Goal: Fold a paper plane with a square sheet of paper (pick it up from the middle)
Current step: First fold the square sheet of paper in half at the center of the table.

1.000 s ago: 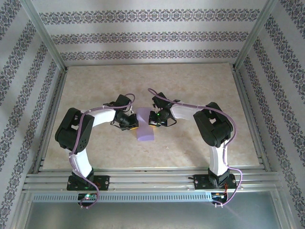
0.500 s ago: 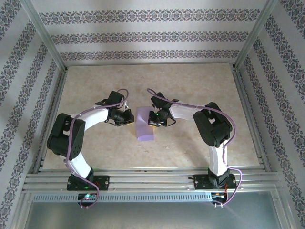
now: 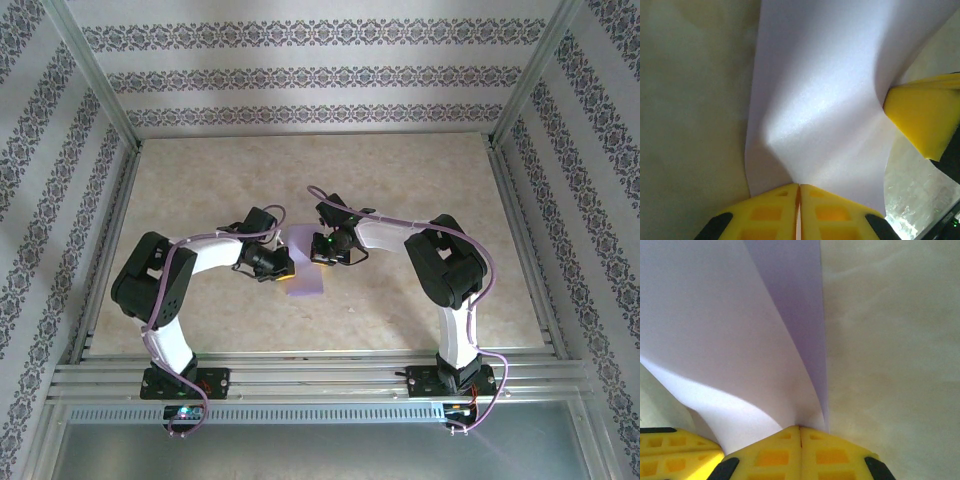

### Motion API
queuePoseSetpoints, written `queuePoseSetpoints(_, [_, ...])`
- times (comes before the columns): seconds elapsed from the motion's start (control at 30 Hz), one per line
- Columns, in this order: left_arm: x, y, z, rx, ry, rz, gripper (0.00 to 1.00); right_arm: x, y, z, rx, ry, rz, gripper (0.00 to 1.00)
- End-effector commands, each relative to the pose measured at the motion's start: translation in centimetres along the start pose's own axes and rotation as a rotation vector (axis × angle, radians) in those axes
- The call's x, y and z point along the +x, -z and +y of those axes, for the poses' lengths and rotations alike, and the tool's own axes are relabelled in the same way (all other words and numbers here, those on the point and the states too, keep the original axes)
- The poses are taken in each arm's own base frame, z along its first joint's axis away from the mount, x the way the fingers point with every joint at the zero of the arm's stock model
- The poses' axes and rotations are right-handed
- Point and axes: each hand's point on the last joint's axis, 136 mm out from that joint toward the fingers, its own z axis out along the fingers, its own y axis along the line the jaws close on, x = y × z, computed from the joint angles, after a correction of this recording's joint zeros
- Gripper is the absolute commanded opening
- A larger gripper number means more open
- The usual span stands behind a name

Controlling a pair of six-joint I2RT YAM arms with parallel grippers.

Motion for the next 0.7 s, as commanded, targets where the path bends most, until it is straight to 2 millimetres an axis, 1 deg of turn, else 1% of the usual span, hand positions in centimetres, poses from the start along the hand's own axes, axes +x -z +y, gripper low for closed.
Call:
queuePoseSetpoints(0.0, [3.1, 0.6, 3.9, -0.159, 0.036, 0.075, 0.11, 5.7, -3.5, -10.9, 0.387, -0.087, 0.159, 0.01])
queuePoseSetpoints(0.1, [3.9, 2.0, 5.5, -0.246, 0.019, 0.076, 0.11, 5.8, -3.5, -11.1, 0.391, -0.092, 0.155, 0.01])
queuePoseSetpoints(0.17, [3.9, 3.2, 5.6, -0.257, 0.012, 0.057, 0.11, 5.7, -3.6, -11.1, 0.388, -0.094, 0.153, 0.01])
queuePoseSetpoints(0.2, [3.7, 3.7, 5.2, -0.249, 0.005, 0.041, 0.11, 5.7, -3.6, -11.1, 0.388, -0.094, 0.152, 0.01])
queuePoseSetpoints(0.23, [3.2, 4.1, 4.4, -0.224, -0.005, 0.021, 0.11, 5.7, -3.6, -11.1, 0.387, -0.094, 0.152, 0.01])
queuePoseSetpoints(0.33, [1.6, 4.6, 0.5, -0.064, -0.013, -0.05, 0.11, 5.8, -3.6, -11.0, 0.383, -0.091, 0.151, 0.01])
queuePoseSetpoints(0.4, [0.5, 3.9, -2.0, 0.055, 0.003, -0.091, 0.11, 5.8, -3.7, -11.0, 0.38, -0.094, 0.152, 0.01])
queuePoseSetpoints(0.43, [0.1, 3.2, -3.3, 0.12, 0.013, -0.094, 0.11, 5.8, -3.8, -11.0, 0.378, -0.096, 0.154, 0.01])
queuePoseSetpoints(0.47, [0.0, 2.4, -4.0, 0.158, 0.02, -0.082, 0.11, 5.9, -3.9, -11.0, 0.378, -0.1, 0.156, 0.01])
queuePoseSetpoints(0.53, [0.2, 1.0, -3.9, 0.144, 0.036, -0.052, 0.11, 5.8, -3.9, -11.0, 0.376, -0.101, 0.157, 0.01])
queuePoseSetpoints(0.57, [0.5, 0.4, -3.5, 0.123, 0.038, -0.037, 0.11, 5.8, -3.9, -11.0, 0.379, -0.101, 0.154, 0.01])
queuePoseSetpoints(0.67, [1.6, -0.5, -2.0, 0.064, 0.048, -0.013, 0.1, 5.9, -4.0, -11.1, 0.38, -0.101, 0.156, 0.02])
